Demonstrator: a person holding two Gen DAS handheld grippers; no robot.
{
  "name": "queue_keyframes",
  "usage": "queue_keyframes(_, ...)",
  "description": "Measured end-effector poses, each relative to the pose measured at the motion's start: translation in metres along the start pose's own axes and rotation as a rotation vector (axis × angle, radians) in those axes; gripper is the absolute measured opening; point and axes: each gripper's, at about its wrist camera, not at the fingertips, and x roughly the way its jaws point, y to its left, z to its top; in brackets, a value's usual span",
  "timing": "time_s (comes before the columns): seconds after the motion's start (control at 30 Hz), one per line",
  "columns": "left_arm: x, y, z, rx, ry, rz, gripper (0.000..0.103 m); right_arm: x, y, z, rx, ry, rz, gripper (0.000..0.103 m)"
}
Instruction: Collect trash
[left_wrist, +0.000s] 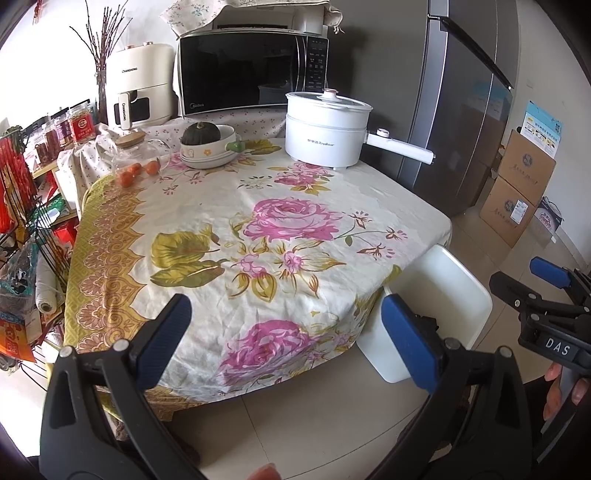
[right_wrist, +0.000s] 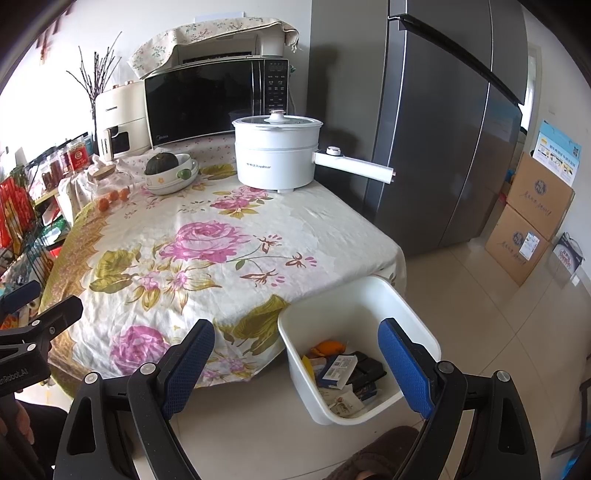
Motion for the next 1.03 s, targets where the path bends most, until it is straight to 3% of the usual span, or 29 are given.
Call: queue_keyframes(1.03,0.0061,0.0011,0.0002,-0.02,0.05,-0.056,0.102,-0.0004,-0.0008,0.0,0.004,-0.013,-0.012,0.092)
